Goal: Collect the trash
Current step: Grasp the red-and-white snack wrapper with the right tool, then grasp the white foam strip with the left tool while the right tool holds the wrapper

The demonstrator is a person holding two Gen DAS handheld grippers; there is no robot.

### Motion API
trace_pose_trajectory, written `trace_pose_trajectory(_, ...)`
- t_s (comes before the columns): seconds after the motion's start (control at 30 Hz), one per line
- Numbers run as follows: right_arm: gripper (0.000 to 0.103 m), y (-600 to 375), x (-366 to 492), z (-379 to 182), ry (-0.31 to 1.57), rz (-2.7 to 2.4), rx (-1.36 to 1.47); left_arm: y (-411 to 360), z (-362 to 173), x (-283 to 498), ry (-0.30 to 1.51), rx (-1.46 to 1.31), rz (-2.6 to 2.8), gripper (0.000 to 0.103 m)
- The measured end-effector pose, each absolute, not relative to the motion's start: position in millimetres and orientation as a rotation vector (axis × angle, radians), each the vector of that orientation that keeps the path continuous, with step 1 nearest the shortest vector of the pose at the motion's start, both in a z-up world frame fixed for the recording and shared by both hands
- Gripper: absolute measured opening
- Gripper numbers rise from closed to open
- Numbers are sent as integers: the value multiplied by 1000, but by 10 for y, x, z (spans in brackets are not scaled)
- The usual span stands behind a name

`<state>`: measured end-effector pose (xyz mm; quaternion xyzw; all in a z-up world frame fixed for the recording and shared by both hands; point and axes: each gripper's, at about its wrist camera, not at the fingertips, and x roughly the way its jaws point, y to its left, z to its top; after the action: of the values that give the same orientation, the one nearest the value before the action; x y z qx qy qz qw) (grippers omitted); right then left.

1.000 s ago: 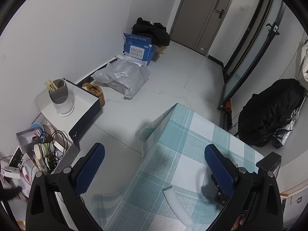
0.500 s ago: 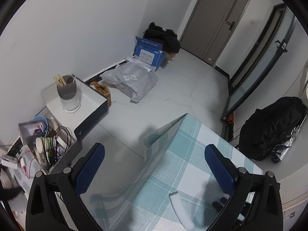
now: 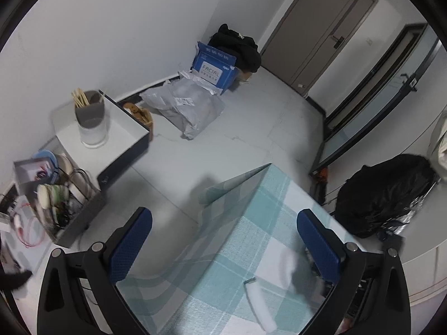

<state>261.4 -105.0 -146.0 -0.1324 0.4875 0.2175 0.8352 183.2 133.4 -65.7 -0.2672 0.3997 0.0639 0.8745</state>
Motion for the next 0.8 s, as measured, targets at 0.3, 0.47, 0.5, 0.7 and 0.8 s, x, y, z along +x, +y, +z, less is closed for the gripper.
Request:
trace_pose_trajectory(0.3,41,-895,2732,-1624,1046,510,-353,1284,-604,1846,816,-515,128,102)
trace_pose_trajectory(0.47,21,-852,2595,-1597,1052,520,-423,1251,-673,1876,867,-531,82,102)
trace_pose_trajectory(0.5,20,-877,2543,-1587,1051,526,-424,1239,-676,1872,872,-529,71,102)
trace_pose_trajectory(0.7,13,-1135,2330,-1506,1080,526,-344,1074,-611,1789,839,-438,33,102)
trace_pose_trajectory(0.8,12,-1288,2211,-1404,1077,539,-269,977,-606,1756,825,-389,33,102)
